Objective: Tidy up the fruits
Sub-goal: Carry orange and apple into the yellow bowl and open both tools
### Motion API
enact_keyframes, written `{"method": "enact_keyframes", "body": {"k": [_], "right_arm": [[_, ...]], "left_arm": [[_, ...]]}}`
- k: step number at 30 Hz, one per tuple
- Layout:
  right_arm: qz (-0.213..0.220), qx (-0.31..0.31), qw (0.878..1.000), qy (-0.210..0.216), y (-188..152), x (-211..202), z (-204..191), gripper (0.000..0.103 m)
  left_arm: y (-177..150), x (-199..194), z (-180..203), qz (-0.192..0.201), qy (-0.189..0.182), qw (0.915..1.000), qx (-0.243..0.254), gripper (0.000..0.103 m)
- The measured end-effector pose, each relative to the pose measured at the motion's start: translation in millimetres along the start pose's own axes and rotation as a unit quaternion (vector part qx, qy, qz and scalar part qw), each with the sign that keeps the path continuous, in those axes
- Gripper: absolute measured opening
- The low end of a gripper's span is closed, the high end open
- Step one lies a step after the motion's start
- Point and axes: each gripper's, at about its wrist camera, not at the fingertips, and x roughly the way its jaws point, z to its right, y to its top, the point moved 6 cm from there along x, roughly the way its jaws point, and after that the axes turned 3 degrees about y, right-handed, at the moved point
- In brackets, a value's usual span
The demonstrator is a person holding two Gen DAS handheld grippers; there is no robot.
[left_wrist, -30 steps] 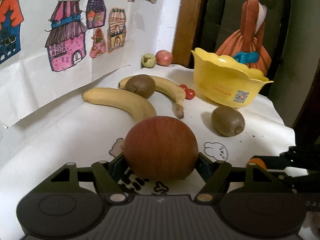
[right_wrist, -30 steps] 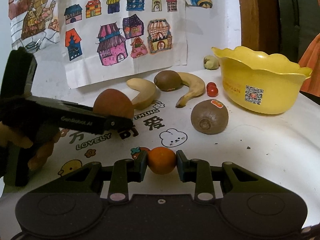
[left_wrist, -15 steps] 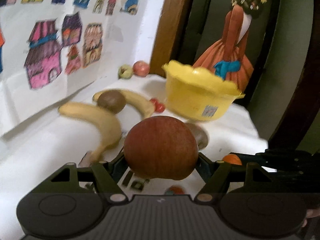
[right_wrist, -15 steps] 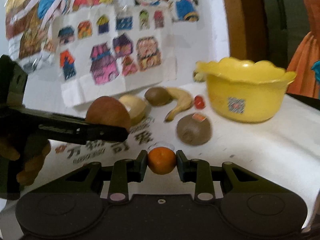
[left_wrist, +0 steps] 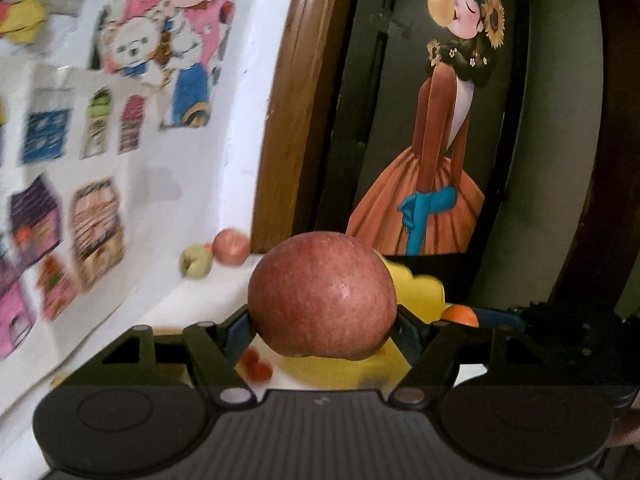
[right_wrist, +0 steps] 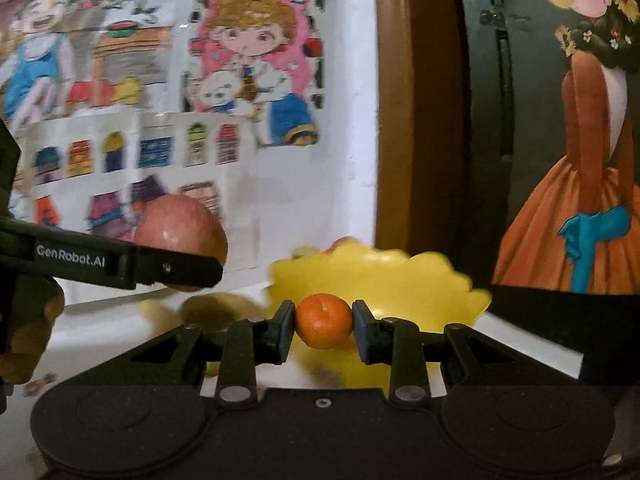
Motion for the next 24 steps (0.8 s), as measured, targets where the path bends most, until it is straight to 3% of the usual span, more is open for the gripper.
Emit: {"method": "enact_keyframes", "body": {"k": [5,11,24], "right_arm": [[-0.011,0.015,1.0,-0.016,0,36,36,0.033],[-0.032,0.021,0.999,-0.02,-13,59,52,0.033],[-0.04,0.009,0.999,-0.016,-19,67,51,0.036]], "left_arm": [[10,47,6,-0.005,-0.01,0.9999,-0.008,0.076],[-1,88,6,-0.032,-0.01,0.9993,-0.019,0.076],[-13,106,3,-0.051,-0.003,0.9985,-0.02,0.076]]}}
